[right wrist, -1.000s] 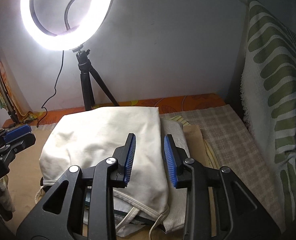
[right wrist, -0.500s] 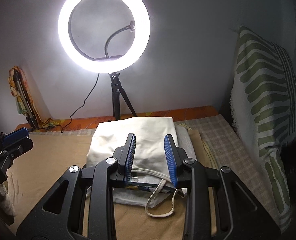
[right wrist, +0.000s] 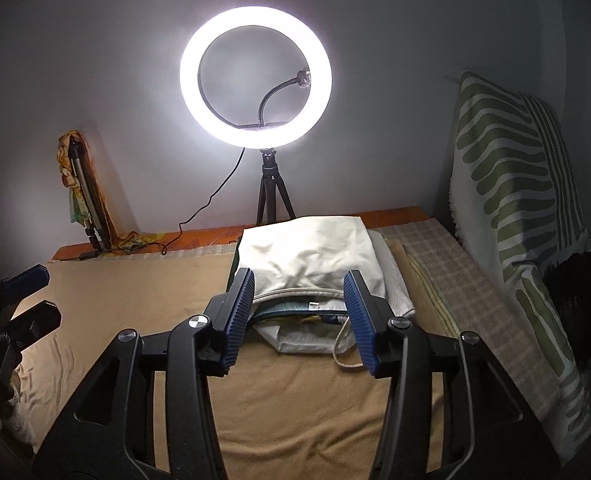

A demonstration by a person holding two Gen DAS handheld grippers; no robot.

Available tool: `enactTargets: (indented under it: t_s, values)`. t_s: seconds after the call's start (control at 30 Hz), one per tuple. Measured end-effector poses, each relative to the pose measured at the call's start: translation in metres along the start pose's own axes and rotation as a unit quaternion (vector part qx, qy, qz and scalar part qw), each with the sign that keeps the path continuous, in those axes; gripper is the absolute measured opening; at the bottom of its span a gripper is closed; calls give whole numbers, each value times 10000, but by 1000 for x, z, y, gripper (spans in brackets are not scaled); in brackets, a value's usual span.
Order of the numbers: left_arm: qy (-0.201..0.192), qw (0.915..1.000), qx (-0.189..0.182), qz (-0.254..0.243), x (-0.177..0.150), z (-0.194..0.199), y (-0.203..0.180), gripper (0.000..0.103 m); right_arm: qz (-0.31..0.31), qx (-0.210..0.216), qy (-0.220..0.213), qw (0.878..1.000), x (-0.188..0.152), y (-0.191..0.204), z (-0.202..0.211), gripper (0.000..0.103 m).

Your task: Fold small clothes

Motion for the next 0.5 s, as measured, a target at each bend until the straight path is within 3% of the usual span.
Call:
enactTargets:
  t_s: [0.23,0.5]
  values:
    - [-17,10000,79,-37,-24,22,-2,78,-84,-95,-80,9999,-36,15,20,63]
    - [-109,9992,390,-11,-46,35,1,85,-203,-195,-194,9994,-68,30,24,82]
Point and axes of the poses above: each gripper's, at about its wrist camera, not at the fingertips, and z roughly against the way its jaws point, y to its left, x to its top, the point moved 1 cm from there along -z, roughly the way its jaws point, and after that the axes turned 7 degrees about y, right-handed, at the moved point
